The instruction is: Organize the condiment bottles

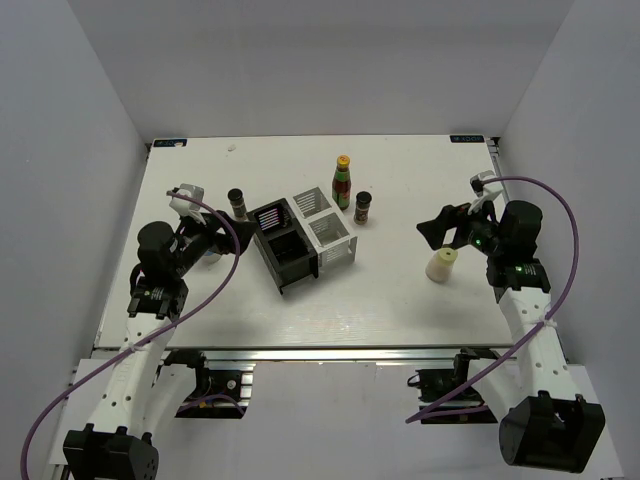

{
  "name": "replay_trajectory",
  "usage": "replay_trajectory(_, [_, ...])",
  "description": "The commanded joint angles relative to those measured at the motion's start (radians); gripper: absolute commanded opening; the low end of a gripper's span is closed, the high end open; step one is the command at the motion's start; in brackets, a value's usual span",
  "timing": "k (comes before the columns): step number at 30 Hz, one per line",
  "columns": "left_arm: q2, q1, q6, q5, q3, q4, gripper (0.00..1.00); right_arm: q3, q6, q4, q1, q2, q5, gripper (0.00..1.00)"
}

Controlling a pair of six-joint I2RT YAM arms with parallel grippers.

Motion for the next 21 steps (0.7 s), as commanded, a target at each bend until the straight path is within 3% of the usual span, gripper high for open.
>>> replay_trajectory(1, [-0.012,0.001,0.011,0.024,0.024,0.017,0.98,0.046,-0.001,0.007,0.000,0.003,-0.044,0.89])
replay_trajectory(5, [-0.018,0.003,0.012,0.012,0.021,0.015,0.98,0.043,-0.121,0.016,0.000,-0.005,-0.149,0.89])
replay_trajectory(6, [-0.015,0.001,0.014,0.001,0.021,0.012,0.98,0.048,-0.172,0.005,0.001,-0.005,-0.253,0.89])
replay_trajectory(8, [-0.015,0.003,0.014,-0.010,0.023,0.006,0.98,0.069,-0.249,-0.030,0.015,0.003,-0.318,0.89])
replay_trajectory(11, [-0.012,-0.017,0.014,-0.075,0.024,-0.011,0.96,0.160,-0.352,-0.154,0.116,0.033,-0.260,0.89])
replay_trajectory(14, [0.002,-0.022,-0.004,-0.152,0.063,-0.083,0.76,0.200,-0.429,-0.205,0.188,0.068,-0.242,0.89])
replay_trajectory(15, [0.005,-0.022,-0.018,-0.175,0.101,-0.112,0.53,0.201,-0.392,-0.196,0.209,0.076,-0.217,0.89])
replay_trajectory(16, [0.014,-0.022,-0.026,-0.228,0.121,-0.174,0.45,0.195,-0.368,-0.179,0.216,0.084,-0.208,0.87])
replay_trajectory(17, [0.016,-0.022,-0.032,-0.259,0.144,-0.205,0.39,0.191,-0.343,-0.151,0.220,0.099,-0.199,0.78])
replay_trajectory(19, [0.022,-0.022,-0.038,-0.315,0.214,-0.305,0.40,0.180,-0.279,-0.125,0.220,0.110,-0.179,0.69])
replay_trajectory(21, [0.036,-0.022,-0.047,-0.420,0.254,-0.359,0.57,0.142,-0.246,-0.078,0.220,0.108,-0.147,0.71])
